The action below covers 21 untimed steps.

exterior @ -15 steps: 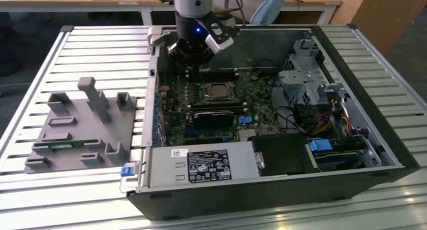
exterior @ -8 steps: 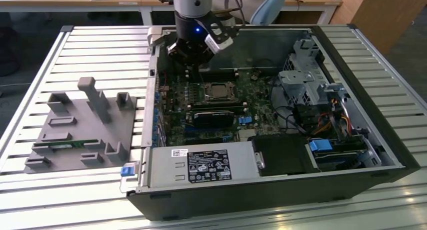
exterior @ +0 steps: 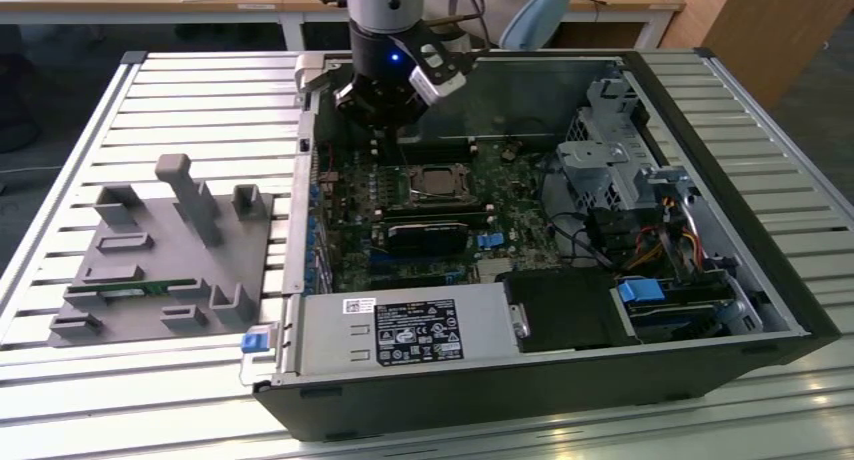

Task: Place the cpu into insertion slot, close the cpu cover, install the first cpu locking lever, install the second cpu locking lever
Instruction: 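Install the first cpu locking lever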

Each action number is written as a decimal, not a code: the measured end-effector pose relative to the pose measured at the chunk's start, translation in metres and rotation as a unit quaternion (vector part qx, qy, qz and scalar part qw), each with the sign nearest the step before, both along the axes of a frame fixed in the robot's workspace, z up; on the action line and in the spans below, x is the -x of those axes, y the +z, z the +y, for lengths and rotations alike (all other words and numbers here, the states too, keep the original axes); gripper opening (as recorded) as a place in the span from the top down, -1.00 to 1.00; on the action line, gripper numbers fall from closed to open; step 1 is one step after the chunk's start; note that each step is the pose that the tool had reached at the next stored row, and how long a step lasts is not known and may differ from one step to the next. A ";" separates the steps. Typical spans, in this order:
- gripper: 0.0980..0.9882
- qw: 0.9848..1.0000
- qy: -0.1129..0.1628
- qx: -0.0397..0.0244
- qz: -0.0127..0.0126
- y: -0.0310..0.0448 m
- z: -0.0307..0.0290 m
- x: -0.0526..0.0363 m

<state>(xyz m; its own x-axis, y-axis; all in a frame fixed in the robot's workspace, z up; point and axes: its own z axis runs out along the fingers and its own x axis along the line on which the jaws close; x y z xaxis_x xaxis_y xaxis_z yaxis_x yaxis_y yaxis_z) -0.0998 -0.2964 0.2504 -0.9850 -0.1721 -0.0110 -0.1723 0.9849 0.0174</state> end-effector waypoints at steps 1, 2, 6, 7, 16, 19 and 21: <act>0.98 1.000 0.000 0.000 0.000 0.0005 0.0004 0.0000; 0.98 1.000 0.000 0.000 0.000 0.0008 0.0009 0.0000; 0.98 1.000 -0.001 0.000 0.000 0.0018 0.0035 0.0000; 0.98 1.000 -0.001 0.000 0.000 0.0019 0.0040 0.0000; 0.98 1.000 -0.001 0.000 0.000 0.0019 0.0043 -0.0059; 0.98 1.000 -0.001 0.000 0.000 0.0019 0.0043 -0.0089; 0.98 1.000 -0.001 0.000 0.000 0.0019 0.0043 -0.0107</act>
